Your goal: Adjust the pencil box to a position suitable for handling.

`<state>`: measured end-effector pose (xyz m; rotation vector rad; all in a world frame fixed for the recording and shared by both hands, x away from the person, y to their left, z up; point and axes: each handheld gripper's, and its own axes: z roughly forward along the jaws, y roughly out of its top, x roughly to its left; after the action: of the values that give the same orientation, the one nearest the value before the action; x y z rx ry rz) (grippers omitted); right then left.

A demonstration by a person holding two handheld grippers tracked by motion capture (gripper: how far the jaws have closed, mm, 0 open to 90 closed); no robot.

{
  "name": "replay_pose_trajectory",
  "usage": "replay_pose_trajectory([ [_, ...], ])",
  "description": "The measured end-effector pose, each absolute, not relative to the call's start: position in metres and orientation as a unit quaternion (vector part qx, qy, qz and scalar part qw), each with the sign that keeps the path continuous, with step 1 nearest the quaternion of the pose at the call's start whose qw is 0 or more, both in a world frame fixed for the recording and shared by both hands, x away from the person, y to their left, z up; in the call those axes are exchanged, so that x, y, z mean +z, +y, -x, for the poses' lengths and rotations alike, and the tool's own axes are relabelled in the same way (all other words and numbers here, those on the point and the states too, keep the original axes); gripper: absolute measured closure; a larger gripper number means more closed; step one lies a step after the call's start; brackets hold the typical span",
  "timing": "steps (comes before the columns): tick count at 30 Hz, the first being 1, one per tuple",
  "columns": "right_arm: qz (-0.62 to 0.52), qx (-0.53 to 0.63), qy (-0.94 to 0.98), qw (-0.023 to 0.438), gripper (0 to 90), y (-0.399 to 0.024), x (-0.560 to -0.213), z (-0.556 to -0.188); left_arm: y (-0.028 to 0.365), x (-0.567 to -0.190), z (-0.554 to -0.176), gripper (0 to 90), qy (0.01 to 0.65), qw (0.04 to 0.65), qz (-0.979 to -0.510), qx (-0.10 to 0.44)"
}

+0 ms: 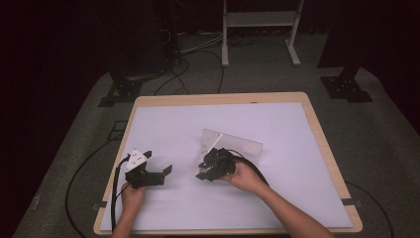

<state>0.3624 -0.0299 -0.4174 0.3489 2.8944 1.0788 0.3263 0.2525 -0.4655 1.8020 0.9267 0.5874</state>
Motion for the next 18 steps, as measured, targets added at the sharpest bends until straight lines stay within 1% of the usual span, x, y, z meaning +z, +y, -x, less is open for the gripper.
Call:
replay_pose_trajectory([
  [18, -0.122, 0.350, 0.928, 0.028, 58.3, -0.024, -0.404, -0.382, 0.253, -0.466, -0.326, 0.0, 0.381, 0.493, -0.744, 0.243],
])
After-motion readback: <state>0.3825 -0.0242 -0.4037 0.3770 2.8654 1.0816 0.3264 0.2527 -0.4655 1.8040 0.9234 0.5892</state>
